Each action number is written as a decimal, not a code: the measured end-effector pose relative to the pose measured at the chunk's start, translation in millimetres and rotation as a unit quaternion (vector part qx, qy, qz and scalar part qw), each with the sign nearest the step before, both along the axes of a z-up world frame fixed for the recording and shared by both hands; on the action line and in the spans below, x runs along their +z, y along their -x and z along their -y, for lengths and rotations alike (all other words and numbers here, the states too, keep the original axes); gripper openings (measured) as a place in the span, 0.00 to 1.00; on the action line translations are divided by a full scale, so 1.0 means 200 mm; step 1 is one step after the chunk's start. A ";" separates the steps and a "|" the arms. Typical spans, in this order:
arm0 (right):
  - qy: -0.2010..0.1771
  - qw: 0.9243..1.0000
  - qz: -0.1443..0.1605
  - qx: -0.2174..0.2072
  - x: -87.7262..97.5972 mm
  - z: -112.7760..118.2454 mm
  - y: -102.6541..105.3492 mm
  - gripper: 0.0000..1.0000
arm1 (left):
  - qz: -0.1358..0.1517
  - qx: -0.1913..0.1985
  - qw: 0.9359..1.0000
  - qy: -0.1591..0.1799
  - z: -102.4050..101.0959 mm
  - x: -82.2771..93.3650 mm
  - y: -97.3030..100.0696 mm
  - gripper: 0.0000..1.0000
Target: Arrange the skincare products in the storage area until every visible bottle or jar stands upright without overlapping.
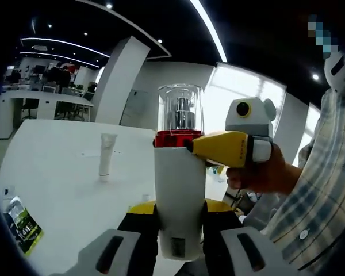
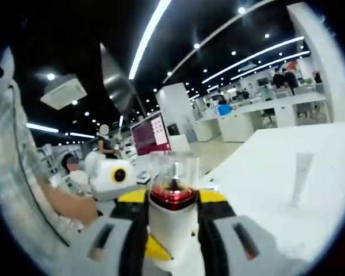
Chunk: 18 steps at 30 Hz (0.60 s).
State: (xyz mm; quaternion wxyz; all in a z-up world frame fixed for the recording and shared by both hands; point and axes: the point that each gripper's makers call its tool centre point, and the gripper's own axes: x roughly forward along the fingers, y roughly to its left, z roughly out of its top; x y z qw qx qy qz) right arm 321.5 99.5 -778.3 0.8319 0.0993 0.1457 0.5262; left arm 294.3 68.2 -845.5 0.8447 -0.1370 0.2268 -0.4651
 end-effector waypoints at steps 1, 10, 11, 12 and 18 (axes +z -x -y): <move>0.007 1.000 -0.005 0.002 -0.01 -0.01 0.00 0.31 | 0.002 0.003 1.000 -0.001 0.00 0.00 0.00 0.27; 0.017 0.999 -0.034 -0.006 -0.08 0.00 -0.01 0.32 | 0.006 0.010 1.000 -0.006 0.00 -0.01 -0.01 0.27; 0.017 0.999 -0.035 -0.008 -0.08 0.00 -0.01 0.32 | 0.006 0.011 1.000 -0.006 0.00 -0.01 -0.02 0.27; 0.017 0.999 -0.036 -0.009 -0.08 0.00 -0.01 0.32 | 0.006 0.011 1.000 -0.005 0.00 -0.01 -0.02 0.27; 0.036 0.997 -0.062 0.003 -0.16 -0.01 0.01 0.33 | 0.005 0.017 1.000 -0.002 -0.01 -0.02 -0.02 0.27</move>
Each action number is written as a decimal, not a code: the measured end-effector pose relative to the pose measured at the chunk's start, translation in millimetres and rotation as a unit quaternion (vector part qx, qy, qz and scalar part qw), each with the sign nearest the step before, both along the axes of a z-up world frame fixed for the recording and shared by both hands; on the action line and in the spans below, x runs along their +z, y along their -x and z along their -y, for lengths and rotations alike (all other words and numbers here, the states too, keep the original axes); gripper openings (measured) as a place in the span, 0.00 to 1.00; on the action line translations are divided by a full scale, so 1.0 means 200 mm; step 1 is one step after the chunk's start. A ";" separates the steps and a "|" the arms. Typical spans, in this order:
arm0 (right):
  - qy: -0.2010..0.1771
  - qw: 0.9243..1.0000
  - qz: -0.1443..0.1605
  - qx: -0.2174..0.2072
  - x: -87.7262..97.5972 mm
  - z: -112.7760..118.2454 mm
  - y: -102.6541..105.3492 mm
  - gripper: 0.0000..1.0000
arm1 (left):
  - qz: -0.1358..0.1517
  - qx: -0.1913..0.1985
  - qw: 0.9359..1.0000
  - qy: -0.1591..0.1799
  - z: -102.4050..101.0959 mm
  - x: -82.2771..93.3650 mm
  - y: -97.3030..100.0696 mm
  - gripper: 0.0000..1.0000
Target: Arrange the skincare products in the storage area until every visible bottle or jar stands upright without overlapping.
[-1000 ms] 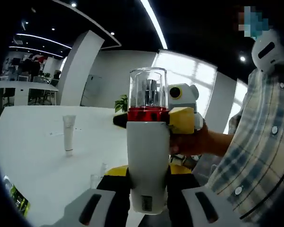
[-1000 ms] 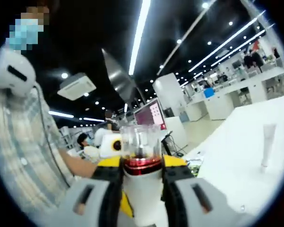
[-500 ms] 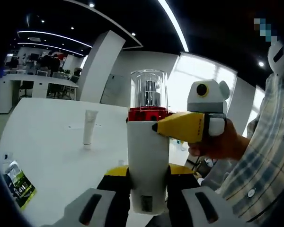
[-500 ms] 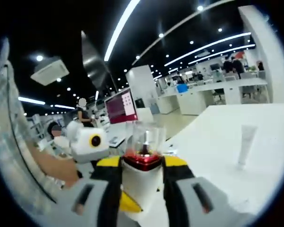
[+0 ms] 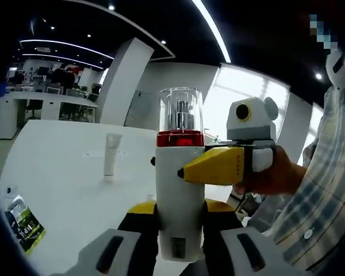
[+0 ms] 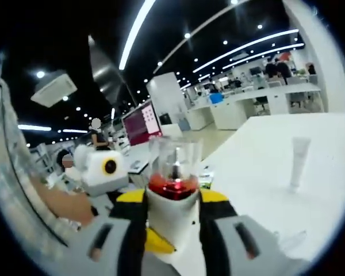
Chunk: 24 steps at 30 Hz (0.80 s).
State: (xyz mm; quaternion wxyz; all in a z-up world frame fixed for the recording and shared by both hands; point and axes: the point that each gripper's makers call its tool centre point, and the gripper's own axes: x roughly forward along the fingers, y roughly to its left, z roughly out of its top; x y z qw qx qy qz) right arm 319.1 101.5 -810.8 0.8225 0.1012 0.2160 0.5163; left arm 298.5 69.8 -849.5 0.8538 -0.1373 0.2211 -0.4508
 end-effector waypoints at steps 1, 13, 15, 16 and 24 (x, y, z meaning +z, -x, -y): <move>0.007 1.000 -0.009 0.005 -0.02 0.00 0.01 0.33 | -0.002 0.000 1.000 0.003 0.00 0.00 0.00 0.27; -0.024 0.999 -0.021 -0.011 0.00 0.01 -0.02 0.31 | -0.003 0.006 1.000 -0.002 -0.01 -0.02 -0.02 0.27; -0.027 0.999 -0.031 -0.008 0.00 0.02 -0.02 0.30 | -0.002 0.004 1.000 -0.002 -0.01 -0.02 -0.02 0.27; -0.024 0.999 -0.028 -0.005 0.00 0.02 -0.01 0.30 | -0.004 0.002 1.000 -0.003 -0.01 -0.03 -0.02 0.27; 0.000 1.000 -0.002 -0.004 -0.03 0.04 0.00 0.28 | 0.004 -0.019 1.000 -0.022 0.03 -0.07 -0.02 0.30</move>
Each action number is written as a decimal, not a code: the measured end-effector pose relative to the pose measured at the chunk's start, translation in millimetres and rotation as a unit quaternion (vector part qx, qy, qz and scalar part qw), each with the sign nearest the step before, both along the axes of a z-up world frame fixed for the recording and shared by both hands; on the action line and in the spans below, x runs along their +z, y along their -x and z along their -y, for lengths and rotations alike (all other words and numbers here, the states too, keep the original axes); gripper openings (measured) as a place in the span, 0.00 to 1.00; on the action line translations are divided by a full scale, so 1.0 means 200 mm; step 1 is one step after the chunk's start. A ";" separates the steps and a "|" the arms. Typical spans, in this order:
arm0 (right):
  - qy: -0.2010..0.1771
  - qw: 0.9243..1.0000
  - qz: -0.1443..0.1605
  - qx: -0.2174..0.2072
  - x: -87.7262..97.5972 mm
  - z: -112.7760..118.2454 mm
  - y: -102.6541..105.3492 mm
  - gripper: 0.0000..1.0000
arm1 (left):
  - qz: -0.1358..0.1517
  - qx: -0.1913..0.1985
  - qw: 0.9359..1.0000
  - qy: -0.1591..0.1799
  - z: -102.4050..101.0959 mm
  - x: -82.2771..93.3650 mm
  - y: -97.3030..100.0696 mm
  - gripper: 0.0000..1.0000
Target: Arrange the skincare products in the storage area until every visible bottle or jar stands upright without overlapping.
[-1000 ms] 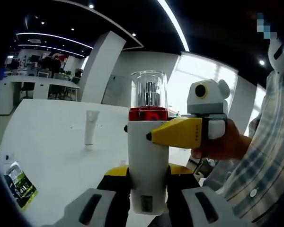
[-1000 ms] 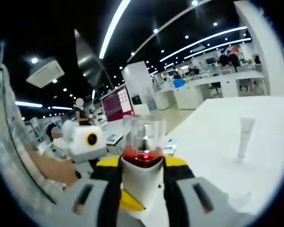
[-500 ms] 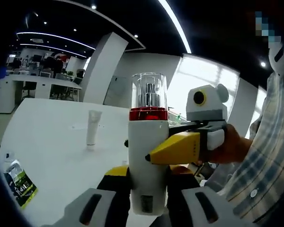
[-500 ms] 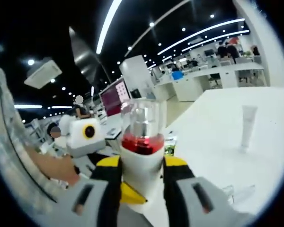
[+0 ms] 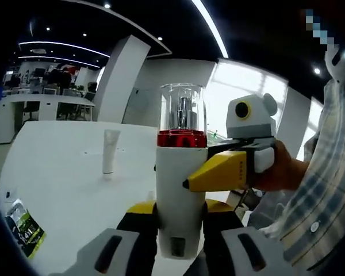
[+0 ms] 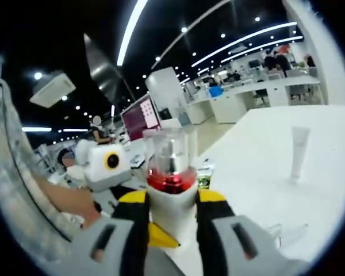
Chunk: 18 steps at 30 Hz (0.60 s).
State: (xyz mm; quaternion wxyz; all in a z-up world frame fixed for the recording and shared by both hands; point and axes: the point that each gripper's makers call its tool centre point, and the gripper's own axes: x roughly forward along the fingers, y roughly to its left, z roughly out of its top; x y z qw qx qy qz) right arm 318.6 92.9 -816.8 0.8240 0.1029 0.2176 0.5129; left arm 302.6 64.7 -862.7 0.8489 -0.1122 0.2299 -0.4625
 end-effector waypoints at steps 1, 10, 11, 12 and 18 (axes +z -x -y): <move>0.001 1.000 0.000 -0.001 0.00 0.00 0.00 0.28 | -0.001 0.000 1.000 0.001 0.00 0.00 0.00 0.31; 0.011 1.000 0.014 -0.008 -0.01 0.03 -0.05 0.28 | -0.019 0.032 0.999 -0.013 -0.11 -0.06 -0.01 0.40; 0.009 1.000 0.013 -0.011 -0.01 0.04 -0.07 0.28 | -0.021 0.043 0.999 -0.023 -0.15 -0.09 0.00 0.41; 0.008 1.000 0.013 -0.014 -0.01 0.05 -0.08 0.28 | -0.023 0.054 0.998 -0.036 -0.19 -0.11 0.00 0.44; -0.007 0.999 0.014 -0.040 0.01 0.14 -0.19 0.28 | -0.030 0.113 0.987 -0.110 -0.45 -0.24 0.02 0.57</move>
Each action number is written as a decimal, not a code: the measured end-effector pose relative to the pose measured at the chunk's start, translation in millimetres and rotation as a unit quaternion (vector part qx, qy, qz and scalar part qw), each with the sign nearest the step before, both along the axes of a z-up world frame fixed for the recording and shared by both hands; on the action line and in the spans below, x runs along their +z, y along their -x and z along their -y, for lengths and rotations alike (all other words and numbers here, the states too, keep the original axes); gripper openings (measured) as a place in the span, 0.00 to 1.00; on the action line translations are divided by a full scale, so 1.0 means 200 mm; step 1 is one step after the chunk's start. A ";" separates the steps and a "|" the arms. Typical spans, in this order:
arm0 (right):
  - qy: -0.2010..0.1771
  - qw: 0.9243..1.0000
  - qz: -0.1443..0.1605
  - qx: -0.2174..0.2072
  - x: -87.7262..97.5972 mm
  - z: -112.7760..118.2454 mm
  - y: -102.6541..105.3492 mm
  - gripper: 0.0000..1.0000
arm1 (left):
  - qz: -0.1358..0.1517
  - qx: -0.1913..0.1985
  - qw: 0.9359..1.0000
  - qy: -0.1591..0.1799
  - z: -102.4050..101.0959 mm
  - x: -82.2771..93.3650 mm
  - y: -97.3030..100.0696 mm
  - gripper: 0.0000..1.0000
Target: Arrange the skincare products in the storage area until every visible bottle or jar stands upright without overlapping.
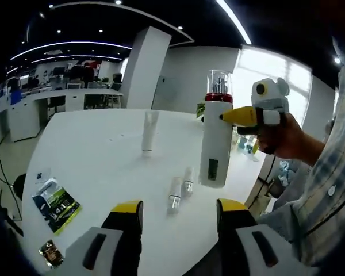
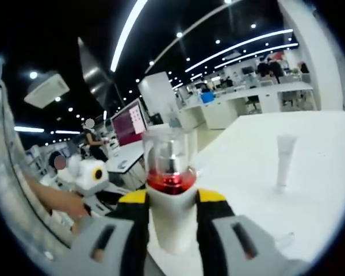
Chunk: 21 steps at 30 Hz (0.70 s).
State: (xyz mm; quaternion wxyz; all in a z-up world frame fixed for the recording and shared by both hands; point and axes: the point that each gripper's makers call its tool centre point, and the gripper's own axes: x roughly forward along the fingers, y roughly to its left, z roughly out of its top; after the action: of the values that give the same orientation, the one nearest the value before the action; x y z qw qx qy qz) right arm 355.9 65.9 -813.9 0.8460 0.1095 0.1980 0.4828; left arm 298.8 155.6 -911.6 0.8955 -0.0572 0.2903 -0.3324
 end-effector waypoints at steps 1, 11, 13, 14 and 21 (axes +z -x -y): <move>-0.003 1.000 0.002 -0.006 0.01 0.02 -0.02 0.28 | -0.001 0.010 1.000 -0.018 -0.06 -0.02 0.00 0.60; 0.009 0.999 0.013 -0.036 0.00 0.14 -0.14 0.29 | -0.042 0.026 0.984 -0.169 -0.39 -0.24 0.08 0.69; 0.017 0.999 0.019 -0.039 -0.01 0.16 -0.17 0.29 | -0.054 0.028 0.978 -0.197 -0.46 -0.28 0.10 0.70; 0.019 0.999 0.023 -0.044 -0.01 0.18 -0.19 0.29 | -0.061 0.035 0.974 -0.214 -0.50 -0.30 0.12 0.71; 0.031 0.996 0.037 -0.070 -0.02 0.30 -0.30 0.29 | -0.066 0.037 0.952 -0.296 -0.69 -0.42 0.20 0.75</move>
State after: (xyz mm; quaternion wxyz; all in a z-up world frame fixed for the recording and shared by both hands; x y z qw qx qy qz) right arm 416.4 5.6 -818.9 0.8876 0.0786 0.1734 0.4195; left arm 258.7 293.1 -995.7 0.8629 0.1776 0.4316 -0.1938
